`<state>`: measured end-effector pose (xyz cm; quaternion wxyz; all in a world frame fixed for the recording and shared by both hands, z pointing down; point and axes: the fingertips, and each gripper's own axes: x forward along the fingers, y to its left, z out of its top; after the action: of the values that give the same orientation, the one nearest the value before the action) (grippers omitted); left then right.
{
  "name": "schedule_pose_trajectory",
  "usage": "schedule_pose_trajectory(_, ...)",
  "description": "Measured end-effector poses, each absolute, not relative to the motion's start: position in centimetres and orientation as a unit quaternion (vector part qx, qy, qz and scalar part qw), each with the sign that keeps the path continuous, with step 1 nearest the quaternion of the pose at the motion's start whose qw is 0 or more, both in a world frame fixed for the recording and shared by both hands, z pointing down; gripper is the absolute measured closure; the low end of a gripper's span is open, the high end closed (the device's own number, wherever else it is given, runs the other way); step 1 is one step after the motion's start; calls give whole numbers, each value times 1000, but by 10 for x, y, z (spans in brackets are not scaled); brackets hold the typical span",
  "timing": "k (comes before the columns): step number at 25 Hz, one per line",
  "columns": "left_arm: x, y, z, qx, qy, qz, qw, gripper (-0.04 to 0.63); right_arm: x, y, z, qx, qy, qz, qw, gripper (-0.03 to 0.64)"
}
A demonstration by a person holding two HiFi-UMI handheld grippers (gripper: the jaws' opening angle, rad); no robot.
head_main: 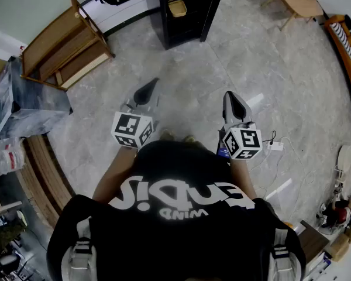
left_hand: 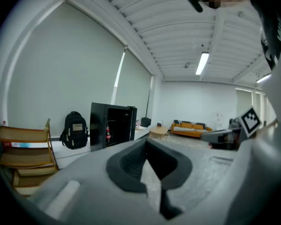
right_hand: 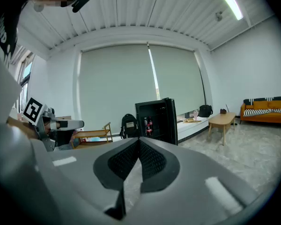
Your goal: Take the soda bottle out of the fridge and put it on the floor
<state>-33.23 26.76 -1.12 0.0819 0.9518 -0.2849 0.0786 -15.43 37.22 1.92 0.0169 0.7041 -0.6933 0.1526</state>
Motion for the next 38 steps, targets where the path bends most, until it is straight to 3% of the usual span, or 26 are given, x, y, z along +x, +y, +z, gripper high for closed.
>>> schedule_pose_trajectory(14, -328, 211, 8, 960, -256, 80, 84, 594, -155, 326, 20, 729, -669, 145, -27, 620)
schedule_pose_trajectory(38, -119, -2, 14, 946, -299, 76, 97, 594, 60, 100, 33, 706, -693, 147, -7, 620)
